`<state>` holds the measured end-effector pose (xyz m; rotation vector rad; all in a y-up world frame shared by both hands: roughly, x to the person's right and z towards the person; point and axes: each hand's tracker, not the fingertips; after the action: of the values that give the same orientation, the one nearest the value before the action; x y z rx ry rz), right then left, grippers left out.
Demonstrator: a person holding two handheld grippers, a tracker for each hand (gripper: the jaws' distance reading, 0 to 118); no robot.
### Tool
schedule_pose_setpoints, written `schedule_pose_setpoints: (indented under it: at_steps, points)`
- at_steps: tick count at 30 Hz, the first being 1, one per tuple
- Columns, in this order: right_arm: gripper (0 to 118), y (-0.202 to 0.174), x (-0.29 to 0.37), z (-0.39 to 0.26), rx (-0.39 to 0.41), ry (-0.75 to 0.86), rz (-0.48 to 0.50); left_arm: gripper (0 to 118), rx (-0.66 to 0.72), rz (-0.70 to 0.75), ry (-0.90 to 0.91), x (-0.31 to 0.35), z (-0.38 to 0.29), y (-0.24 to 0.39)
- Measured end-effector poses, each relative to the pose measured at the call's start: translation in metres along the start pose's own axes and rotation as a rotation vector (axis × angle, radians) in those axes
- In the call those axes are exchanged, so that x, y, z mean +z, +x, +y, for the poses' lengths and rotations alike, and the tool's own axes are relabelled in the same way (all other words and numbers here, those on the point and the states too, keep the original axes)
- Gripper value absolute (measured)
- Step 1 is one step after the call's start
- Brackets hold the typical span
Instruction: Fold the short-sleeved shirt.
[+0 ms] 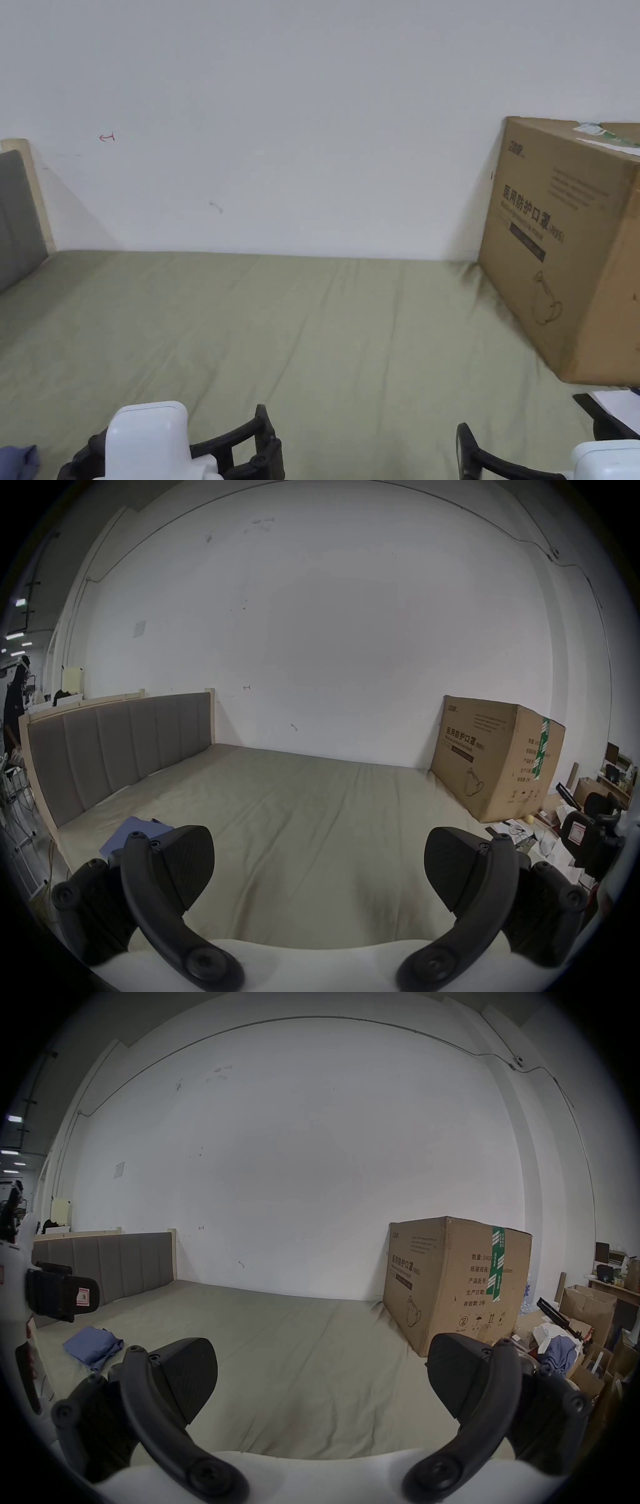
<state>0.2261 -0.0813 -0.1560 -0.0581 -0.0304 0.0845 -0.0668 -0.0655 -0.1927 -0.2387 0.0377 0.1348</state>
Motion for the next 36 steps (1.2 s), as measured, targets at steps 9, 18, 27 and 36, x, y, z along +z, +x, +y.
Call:
schedule_pose_setpoints:
  at_steps: [9, 18, 27, 36]
  points:
    - [118, -0.001, 0.001, -0.001, -0.003, -0.003, 0.0, 118, 0.043, 0.041, 0.003, -0.002, 0.001, -0.006]
    - [118, 0.001, 0.001, -0.001, -0.054, -0.019, 0.013, 118, 0.106, 0.004, -0.009, 0.002, 0.005, -0.01]
    - [118, -0.005, 0.004, 0.003, -0.035, -0.004, 0.088, 118, 0.014, 0.051, 0.031, 0.004, 0.005, 0.004]
    - [118, -0.015, 0.008, 0.002, 0.029, 0.023, 0.121, 118, -0.019, 0.012, 0.009, 0.005, -0.002, 0.016]
